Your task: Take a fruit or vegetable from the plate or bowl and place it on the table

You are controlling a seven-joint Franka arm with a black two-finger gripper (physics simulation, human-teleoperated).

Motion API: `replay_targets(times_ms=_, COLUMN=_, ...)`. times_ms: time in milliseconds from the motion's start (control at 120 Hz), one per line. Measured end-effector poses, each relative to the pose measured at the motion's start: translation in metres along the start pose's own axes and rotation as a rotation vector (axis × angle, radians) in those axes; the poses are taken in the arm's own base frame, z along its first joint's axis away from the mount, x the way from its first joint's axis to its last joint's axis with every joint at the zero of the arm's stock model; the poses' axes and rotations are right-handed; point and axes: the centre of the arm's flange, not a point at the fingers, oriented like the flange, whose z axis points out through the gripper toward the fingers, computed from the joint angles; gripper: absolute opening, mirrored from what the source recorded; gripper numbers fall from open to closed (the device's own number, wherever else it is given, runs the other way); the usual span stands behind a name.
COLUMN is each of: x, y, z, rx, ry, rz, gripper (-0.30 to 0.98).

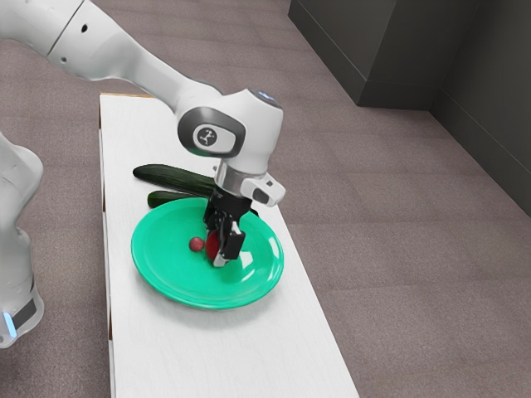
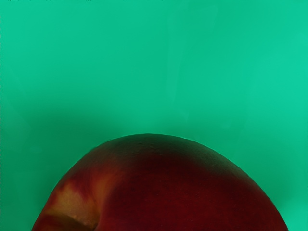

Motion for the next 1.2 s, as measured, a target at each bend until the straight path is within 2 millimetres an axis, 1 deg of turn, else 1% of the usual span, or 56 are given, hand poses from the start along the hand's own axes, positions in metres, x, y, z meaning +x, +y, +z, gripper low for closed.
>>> replay_targets(times_ms=92, x=-0.001, y=0.005, z=-0.006, rx=0.0, ry=0.015, rz=0.01, gripper=0.37)
replay_targets(times_ms=133, x=-0.003, y=0.014, z=-0.012, rx=0.006, ry=0.03, rz=0.035, gripper=0.36)
replay_targets(times_ms=183, x=-0.006, y=0.032, z=-0.022, rx=0.026, ry=0.058, rz=0.086, gripper=0.35)
replay_targets(times_ms=250, x=-0.012, y=0.067, z=-0.036, rx=0.053, ry=0.097, rz=0.174, gripper=0.35)
replay_targets(times_ms=283, x=-0.018, y=0.089, z=-0.043, rx=0.064, ry=0.117, rz=0.226, gripper=0.36)
replay_targets(times_ms=317, x=-0.023, y=0.108, z=-0.046, rx=0.075, ry=0.129, rz=0.269, gripper=0.36)
replay_targets(times_ms=375, x=-0.034, y=0.15, z=-0.048, rx=0.104, ry=0.148, rz=0.363, gripper=0.36)
replay_targets(times_ms=442, x=-0.035, y=0.202, z=-0.039, rx=0.142, ry=0.154, rz=0.452, gripper=0.36)
replay_targets(times_ms=475, x=-0.035, y=0.223, z=-0.033, rx=0.158, ry=0.154, rz=0.482, gripper=0.36)
replay_targets(times_ms=500, x=-0.035, y=0.235, z=-0.027, rx=0.168, ry=0.151, rz=0.498, gripper=0.36)
replay_targets(times_ms=567, x=-0.035, y=0.254, z=-0.017, rx=0.185, ry=0.146, rz=0.519, gripper=0.36)
replay_targets(times_ms=650, x=-0.032, y=0.263, z=-0.006, rx=0.199, ry=0.136, rz=0.52, gripper=0.36)
replay_targets(times_ms=817, x=-0.027, y=0.265, z=0.007, rx=0.2, ry=0.112, rz=0.496, gripper=0.37)
replay_targets(times_ms=900, x=-0.024, y=0.264, z=0.009, rx=0.196, ry=0.11, rz=0.488, gripper=0.51)
replay_targets(times_ms=1000, x=-0.022, y=0.263, z=0.005, rx=0.19, ry=0.116, rz=0.483, gripper=0.6)
replay_targets(times_ms=1017, x=-0.022, y=0.264, z=-0.001, rx=0.186, ry=0.125, rz=0.484, gripper=0.61)
replay_targets(times_ms=1033, x=-0.023, y=0.266, z=-0.014, rx=0.181, ry=0.144, rz=0.489, gripper=0.62)
replay_targets(times_ms=1050, x=-0.024, y=0.269, z=-0.033, rx=0.179, ry=0.174, rz=0.498, gripper=0.63)
replay_targets(times_ms=1075, x=-0.024, y=0.274, z=-0.081, rx=0.185, ry=0.255, rz=0.518, gripper=0.64)
replay_targets(times_ms=1092, x=-0.021, y=0.271, z=-0.112, rx=0.191, ry=0.303, rz=0.52, gripper=0.64)
replay_targets(times_ms=1108, x=-0.015, y=0.262, z=-0.139, rx=0.199, ry=0.342, rz=0.508, gripper=0.64)
replay_targets(times_ms=1117, x=-0.01, y=0.254, z=-0.152, rx=0.203, ry=0.358, rz=0.495, gripper=0.65)
replay_targets(times_ms=1133, x=0.002, y=0.231, z=-0.176, rx=0.212, ry=0.384, rz=0.456, gripper=0.65)
replay_targets(times_ms=1142, x=0.01, y=0.215, z=-0.188, rx=0.216, ry=0.394, rz=0.429, gripper=0.65)
replay_targets(times_ms=1158, x=0.028, y=0.178, z=-0.207, rx=0.226, ry=0.405, rz=0.361, gripper=0.65)
replay_targets(times_ms=1175, x=0.047, y=0.134, z=-0.223, rx=0.236, ry=0.41, rz=0.281, gripper=0.66)
replay_targets(times_ms=1200, x=0.066, y=0.069, z=-0.243, rx=0.249, ry=0.409, rz=0.166, gripper=0.66)
